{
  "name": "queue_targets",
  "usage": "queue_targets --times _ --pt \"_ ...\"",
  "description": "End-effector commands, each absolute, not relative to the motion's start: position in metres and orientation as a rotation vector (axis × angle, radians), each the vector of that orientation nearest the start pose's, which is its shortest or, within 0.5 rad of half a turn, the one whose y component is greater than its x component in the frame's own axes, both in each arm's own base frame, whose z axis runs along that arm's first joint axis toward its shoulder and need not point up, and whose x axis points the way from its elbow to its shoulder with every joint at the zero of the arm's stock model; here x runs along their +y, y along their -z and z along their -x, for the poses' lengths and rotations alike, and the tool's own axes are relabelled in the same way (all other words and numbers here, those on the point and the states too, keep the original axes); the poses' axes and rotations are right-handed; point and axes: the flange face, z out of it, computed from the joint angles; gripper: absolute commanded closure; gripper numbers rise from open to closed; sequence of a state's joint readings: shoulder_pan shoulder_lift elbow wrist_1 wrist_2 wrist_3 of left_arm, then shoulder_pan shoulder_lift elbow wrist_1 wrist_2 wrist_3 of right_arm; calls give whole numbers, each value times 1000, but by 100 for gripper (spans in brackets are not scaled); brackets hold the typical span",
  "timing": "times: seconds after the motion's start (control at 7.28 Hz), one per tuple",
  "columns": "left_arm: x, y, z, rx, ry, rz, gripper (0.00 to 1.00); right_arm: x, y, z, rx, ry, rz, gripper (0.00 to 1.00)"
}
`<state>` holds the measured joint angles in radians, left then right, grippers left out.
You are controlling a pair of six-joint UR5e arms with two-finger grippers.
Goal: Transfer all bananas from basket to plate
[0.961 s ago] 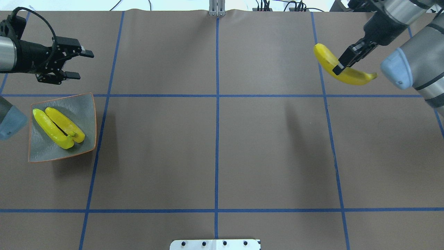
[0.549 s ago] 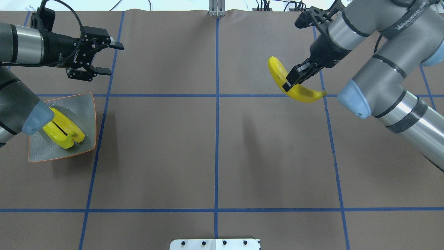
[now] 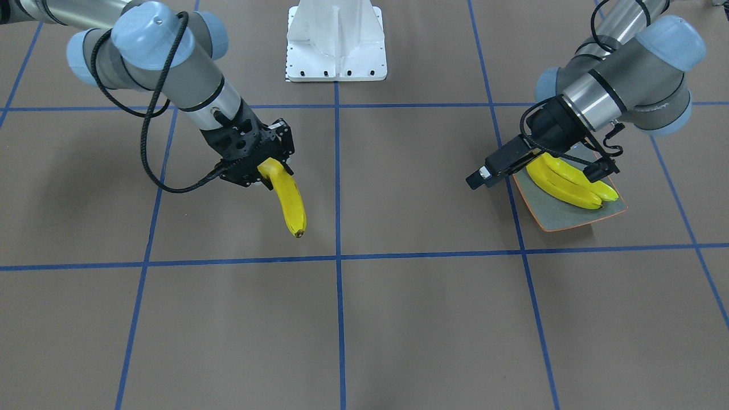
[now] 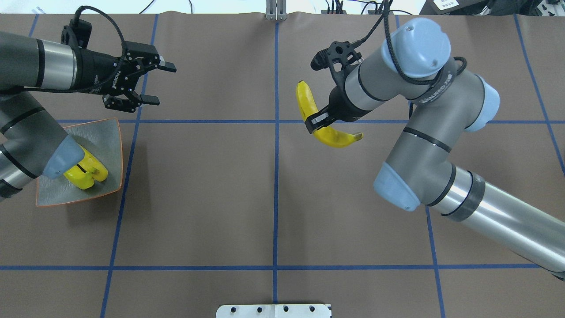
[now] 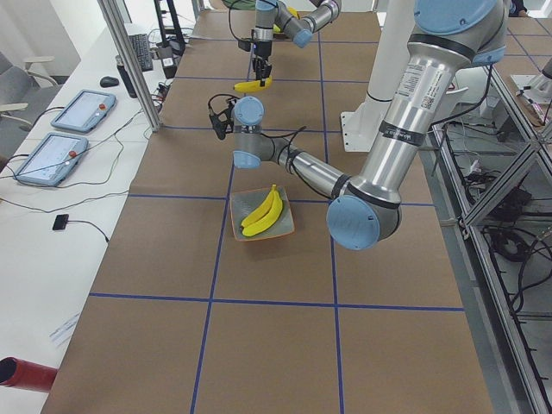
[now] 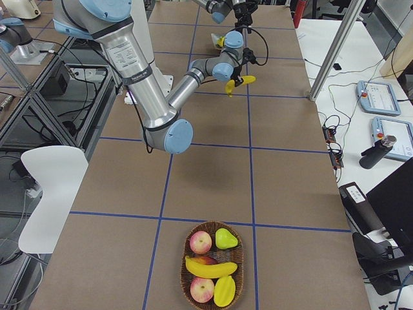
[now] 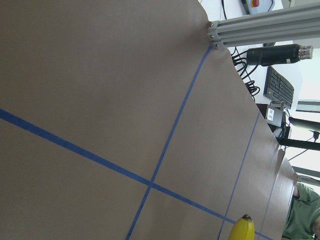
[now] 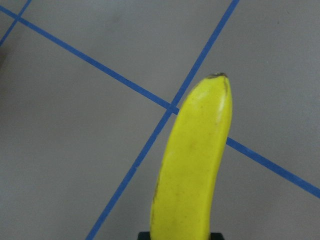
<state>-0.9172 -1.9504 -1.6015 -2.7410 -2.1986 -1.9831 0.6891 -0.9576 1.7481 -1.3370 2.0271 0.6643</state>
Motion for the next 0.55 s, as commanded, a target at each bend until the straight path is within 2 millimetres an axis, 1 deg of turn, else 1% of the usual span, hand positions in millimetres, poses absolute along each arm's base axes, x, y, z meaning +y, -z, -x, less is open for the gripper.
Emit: queue_targets --times 0.0,0.14,0.27,0.41 --pt "-512 -296 -321 1603 517 113 0 -458 -145 482 -863 397 -478 100" --pt "-511 -291 -329 1603 507 121 0 -445 -126 499 -799 396 -500 100" --pt "-505 -282 -347 1607 496 128 0 -437 -110 509 -758 398 -504 100" --pt "-508 -261 -359 1601 494 133 0 -434 -100 512 -760 404 -503 100"
